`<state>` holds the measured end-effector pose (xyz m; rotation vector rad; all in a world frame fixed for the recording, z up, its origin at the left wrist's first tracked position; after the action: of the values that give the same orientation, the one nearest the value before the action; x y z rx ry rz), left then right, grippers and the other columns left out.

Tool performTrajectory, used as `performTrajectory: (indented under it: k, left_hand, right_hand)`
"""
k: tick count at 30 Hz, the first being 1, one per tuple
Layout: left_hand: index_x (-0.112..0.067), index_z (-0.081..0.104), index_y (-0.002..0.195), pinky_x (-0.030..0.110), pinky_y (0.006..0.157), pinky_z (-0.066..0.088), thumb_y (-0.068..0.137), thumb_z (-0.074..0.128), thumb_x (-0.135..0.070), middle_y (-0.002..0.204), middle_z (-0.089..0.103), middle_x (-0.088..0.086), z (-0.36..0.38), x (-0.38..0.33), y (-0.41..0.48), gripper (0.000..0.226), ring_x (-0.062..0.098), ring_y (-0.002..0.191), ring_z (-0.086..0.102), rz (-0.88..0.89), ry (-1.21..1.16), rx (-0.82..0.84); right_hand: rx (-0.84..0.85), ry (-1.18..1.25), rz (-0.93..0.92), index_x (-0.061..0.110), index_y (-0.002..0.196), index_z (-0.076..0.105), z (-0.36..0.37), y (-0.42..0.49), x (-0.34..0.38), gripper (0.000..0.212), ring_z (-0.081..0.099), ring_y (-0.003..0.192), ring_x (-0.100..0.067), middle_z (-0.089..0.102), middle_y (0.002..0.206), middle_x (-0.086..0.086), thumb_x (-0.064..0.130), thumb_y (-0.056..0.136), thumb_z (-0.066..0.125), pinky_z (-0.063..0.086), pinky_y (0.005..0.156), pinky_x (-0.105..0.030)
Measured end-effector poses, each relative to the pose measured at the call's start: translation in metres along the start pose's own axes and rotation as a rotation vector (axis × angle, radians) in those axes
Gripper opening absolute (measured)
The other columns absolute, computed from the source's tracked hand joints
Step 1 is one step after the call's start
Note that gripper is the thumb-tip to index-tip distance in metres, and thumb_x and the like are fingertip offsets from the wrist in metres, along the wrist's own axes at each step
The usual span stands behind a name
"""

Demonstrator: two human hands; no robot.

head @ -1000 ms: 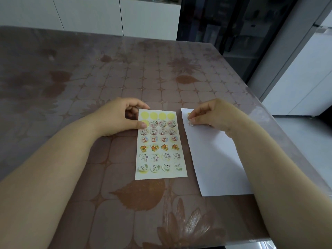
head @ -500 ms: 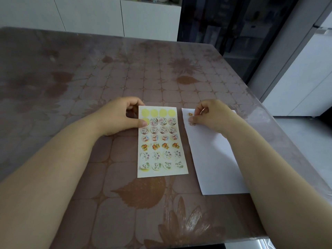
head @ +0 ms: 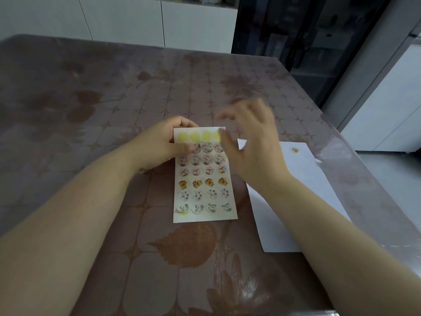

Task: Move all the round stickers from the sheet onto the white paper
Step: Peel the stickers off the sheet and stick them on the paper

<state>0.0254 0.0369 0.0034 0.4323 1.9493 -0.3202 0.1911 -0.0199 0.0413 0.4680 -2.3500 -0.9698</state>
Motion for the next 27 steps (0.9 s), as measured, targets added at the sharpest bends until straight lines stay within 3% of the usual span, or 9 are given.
performTrajectory:
  k: [3, 8, 12, 17, 22, 27]
  left_hand:
    - [-0.025, 0.051, 0.123, 0.032, 0.086, 0.054, 0.083, 0.067, -0.009, 0.106, 0.07, 0.005, 0.003, -0.001, 0.0, 0.045, 0.015, 0.097, 0.068, -0.009, -0.02, 0.001]
    - [-0.026, 0.049, 0.129, 0.042, 0.099, 0.047, 0.089, 0.06, -0.014, 0.107, 0.066, 0.023, 0.004, -0.002, 0.0, 0.043, 0.027, 0.102, 0.066, -0.03, -0.065, -0.046]
    - [-0.029, 0.051, 0.126, 0.043, 0.101, 0.045, 0.095, 0.05, -0.016, 0.107, 0.068, 0.016, 0.005, 0.001, 0.001, 0.033, 0.024, 0.101, 0.066, -0.03, -0.066, -0.048]
    - [-0.029, 0.051, 0.126, 0.044, 0.099, 0.047, 0.096, 0.05, -0.015, 0.102, 0.07, 0.015, 0.005, 0.002, 0.001, 0.034, 0.023, 0.098, 0.068, -0.029, -0.06, -0.058]
    - [-0.031, 0.051, 0.124, 0.038, 0.094, 0.048, 0.095, 0.05, -0.014, 0.09, 0.069, 0.004, 0.005, 0.004, 0.004, 0.034, 0.013, 0.086, 0.067, -0.011, -0.059, -0.082]
    - [-0.042, 0.051, 0.119, 0.051, 0.101, 0.042, 0.087, 0.056, -0.027, 0.097, 0.07, 0.008, 0.003, 0.009, 0.006, 0.035, 0.024, 0.098, 0.065, -0.03, -0.026, -0.124]
  right_hand:
    - [0.153, -0.068, -0.033, 0.017, 0.098, 0.068, 0.022, -0.006, 0.002, 0.028, 0.05, 0.087, -0.023, 0.058, 0.097, -0.003, 0.029, 0.074, 0.073, 0.038, 0.078, -0.031]
    - [0.179, -0.068, 0.037, 0.019, 0.099, 0.07, 0.033, -0.009, -0.007, 0.031, 0.051, 0.085, -0.025, 0.062, 0.092, -0.001, 0.032, 0.071, 0.076, 0.041, 0.074, -0.035]
    - [0.209, -0.026, 0.088, 0.021, 0.097, 0.073, 0.036, -0.01, -0.009, 0.028, 0.051, 0.084, -0.025, 0.065, 0.089, -0.001, 0.033, 0.072, 0.075, 0.042, 0.076, -0.041]
    - [0.184, -0.005, 0.076, 0.022, 0.089, 0.074, 0.033, -0.008, -0.006, 0.019, 0.052, 0.081, -0.023, 0.067, 0.085, 0.001, 0.029, 0.071, 0.075, 0.037, 0.075, -0.036]
    - [0.28, -0.016, 0.074, 0.025, 0.103, 0.071, 0.035, -0.009, -0.003, 0.036, 0.05, 0.09, -0.02, 0.065, 0.097, 0.004, 0.038, 0.069, 0.075, 0.032, 0.081, -0.032]
    - [0.276, -0.01, 0.072, 0.026, 0.102, 0.072, 0.036, -0.009, -0.004, 0.033, 0.052, 0.092, -0.019, 0.067, 0.099, 0.005, 0.037, 0.07, 0.075, 0.032, 0.08, -0.032]
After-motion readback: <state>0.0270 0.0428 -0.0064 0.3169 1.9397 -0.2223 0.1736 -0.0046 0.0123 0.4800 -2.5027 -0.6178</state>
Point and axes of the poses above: each hand's wrist, its own y-axis towards the middle knuckle, its own z-axis out of the palm, x = y × z, the point moved 4 cm from there along y, towards the middle knuckle
